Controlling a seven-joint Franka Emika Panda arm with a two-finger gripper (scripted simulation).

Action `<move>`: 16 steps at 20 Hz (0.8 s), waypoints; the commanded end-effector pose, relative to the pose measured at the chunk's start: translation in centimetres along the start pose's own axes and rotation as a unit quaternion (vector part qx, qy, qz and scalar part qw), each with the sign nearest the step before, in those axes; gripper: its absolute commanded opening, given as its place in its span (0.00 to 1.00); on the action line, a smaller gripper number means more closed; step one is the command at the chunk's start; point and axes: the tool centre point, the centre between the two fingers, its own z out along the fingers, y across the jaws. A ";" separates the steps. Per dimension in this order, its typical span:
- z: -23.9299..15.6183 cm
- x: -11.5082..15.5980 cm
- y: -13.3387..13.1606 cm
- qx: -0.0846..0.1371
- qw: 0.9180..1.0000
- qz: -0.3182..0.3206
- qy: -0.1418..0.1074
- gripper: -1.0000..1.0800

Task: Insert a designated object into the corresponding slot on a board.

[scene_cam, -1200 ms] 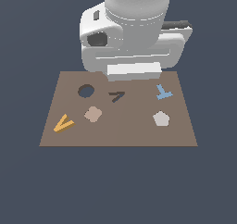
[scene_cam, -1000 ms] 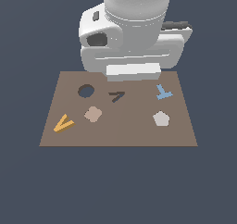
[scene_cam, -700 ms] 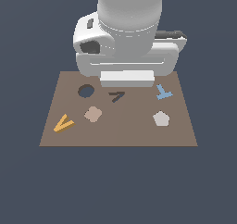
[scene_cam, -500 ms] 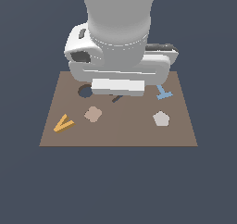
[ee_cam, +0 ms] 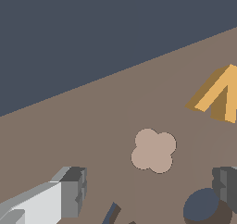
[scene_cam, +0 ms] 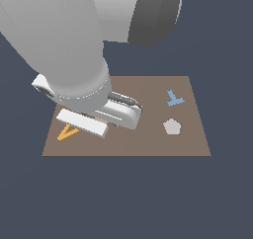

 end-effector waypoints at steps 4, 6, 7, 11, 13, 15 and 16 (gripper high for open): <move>2.3 3.4 4.0 0.000 0.996 0.087 0.004 0.96; 3.0 4.2 5.3 0.000 0.994 0.113 0.005 0.96; 3.3 4.6 5.9 0.000 0.992 0.125 0.006 0.96; 4.2 5.6 7.9 0.000 0.987 0.163 0.008 0.96; 4.6 6.0 8.6 0.000 0.984 0.177 0.008 0.96; 4.8 6.2 9.1 0.000 0.983 0.186 0.008 0.96; 4.9 6.2 9.3 0.000 0.982 0.188 0.009 0.96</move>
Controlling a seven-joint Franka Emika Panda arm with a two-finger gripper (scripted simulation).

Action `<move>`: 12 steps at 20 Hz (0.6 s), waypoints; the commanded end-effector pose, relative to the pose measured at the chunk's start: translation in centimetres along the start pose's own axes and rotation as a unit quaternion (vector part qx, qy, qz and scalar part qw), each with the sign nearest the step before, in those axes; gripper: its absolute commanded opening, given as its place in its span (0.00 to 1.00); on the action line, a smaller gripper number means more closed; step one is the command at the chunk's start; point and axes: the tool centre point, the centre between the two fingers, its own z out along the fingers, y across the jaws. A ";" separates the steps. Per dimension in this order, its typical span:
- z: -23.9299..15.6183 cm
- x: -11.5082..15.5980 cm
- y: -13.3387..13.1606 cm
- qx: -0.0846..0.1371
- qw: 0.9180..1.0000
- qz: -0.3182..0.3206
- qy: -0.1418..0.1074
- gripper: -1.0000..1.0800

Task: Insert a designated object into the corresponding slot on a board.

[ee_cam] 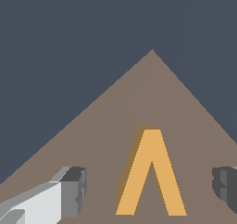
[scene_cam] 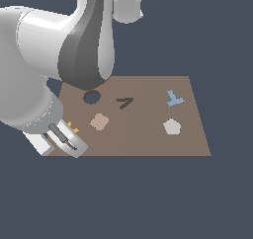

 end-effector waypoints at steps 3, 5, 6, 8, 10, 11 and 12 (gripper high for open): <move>0.1 0.3 0.3 0.001 1.000 0.008 0.000 0.96; 0.1 0.2 0.2 0.001 1.000 0.006 0.000 0.96; 0.1 0.3 0.3 0.000 1.000 0.007 0.000 0.96; 0.3 0.3 0.3 0.000 1.000 0.007 0.000 0.96; 0.9 0.2 0.3 0.000 1.000 0.007 0.000 0.96; 1.3 0.2 0.3 0.000 1.000 0.007 0.000 0.96; 1.7 0.2 0.3 0.000 1.000 0.007 0.000 0.96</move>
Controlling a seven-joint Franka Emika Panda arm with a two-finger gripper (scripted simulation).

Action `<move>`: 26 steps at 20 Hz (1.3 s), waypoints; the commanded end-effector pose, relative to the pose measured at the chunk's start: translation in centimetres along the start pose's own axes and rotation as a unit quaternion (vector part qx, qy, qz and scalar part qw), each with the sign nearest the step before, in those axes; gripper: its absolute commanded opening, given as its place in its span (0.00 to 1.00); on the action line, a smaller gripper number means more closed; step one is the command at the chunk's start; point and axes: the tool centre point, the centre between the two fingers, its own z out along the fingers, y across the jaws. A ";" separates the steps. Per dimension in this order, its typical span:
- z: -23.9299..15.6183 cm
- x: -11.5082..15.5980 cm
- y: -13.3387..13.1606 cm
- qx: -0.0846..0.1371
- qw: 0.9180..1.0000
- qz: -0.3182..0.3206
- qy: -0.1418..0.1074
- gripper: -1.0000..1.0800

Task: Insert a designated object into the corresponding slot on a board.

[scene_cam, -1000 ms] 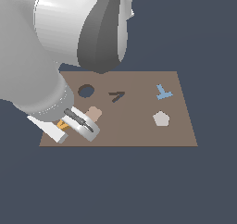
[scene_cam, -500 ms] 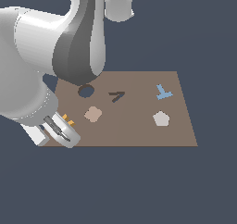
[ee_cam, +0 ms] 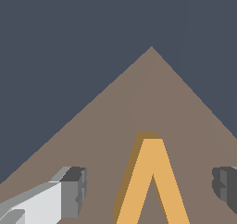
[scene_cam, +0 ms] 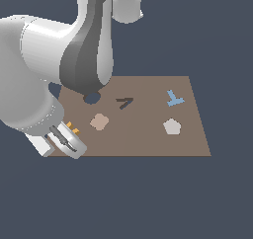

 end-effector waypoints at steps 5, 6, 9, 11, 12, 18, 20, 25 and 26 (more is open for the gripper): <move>1.0 -0.1 0.0 0.000 1.000 0.000 -0.001 0.00; 1.0 -0.1 0.0 0.000 1.000 0.000 -0.001 0.00; 1.0 -0.1 0.0 0.000 1.000 0.000 -0.001 0.00; 1.0 -0.1 0.0 0.000 1.000 0.000 -0.001 0.00; 1.0 -0.1 0.0 0.000 1.000 0.000 -0.001 0.00; 1.0 -0.1 -0.1 0.000 1.000 -0.004 -0.001 0.00; 1.0 -0.1 -0.3 0.000 1.000 -0.011 -0.001 0.00; 1.0 -0.1 -1.0 0.000 0.999 -0.044 -0.001 0.00; 1.0 -0.1 -1.1 0.000 0.999 -0.053 -0.001 0.00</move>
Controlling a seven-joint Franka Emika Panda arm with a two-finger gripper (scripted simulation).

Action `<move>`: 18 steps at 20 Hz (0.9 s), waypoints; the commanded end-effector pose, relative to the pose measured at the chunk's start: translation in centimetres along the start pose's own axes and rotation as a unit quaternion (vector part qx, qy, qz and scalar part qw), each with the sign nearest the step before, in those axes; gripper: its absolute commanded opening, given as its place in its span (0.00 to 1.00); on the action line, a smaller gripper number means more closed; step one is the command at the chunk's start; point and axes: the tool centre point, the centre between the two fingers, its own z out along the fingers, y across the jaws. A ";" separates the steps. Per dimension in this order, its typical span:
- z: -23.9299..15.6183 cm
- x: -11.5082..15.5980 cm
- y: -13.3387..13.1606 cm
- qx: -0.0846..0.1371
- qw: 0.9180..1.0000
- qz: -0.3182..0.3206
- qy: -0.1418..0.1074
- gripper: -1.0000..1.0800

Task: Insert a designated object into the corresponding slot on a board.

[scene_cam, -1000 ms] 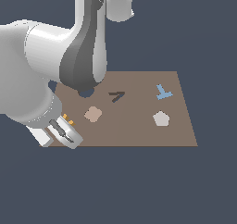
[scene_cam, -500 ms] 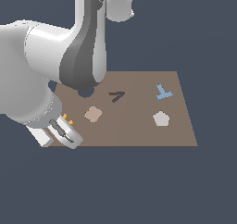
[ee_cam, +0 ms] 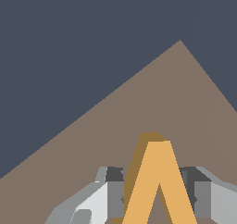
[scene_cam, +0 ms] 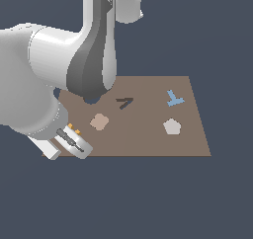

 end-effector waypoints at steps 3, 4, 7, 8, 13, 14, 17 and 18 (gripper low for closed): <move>-0.1 0.0 -1.0 0.000 0.999 -0.045 0.000 0.00; -0.1 0.0 -1.3 0.000 0.998 -0.057 0.000 0.00; -0.1 -0.1 -2.2 0.000 0.995 -0.100 0.000 0.00; -0.1 -0.1 -2.5 0.000 0.993 -0.116 0.000 0.00; -0.2 -0.6 -4.5 0.000 0.978 -0.207 0.001 0.00; -0.2 -0.8 -4.9 0.000 0.974 -0.228 0.001 0.00; -0.3 -1.4 -6.2 0.000 0.956 -0.292 0.001 0.00; -0.3 -1.7 -6.6 0.000 0.950 -0.313 0.001 0.00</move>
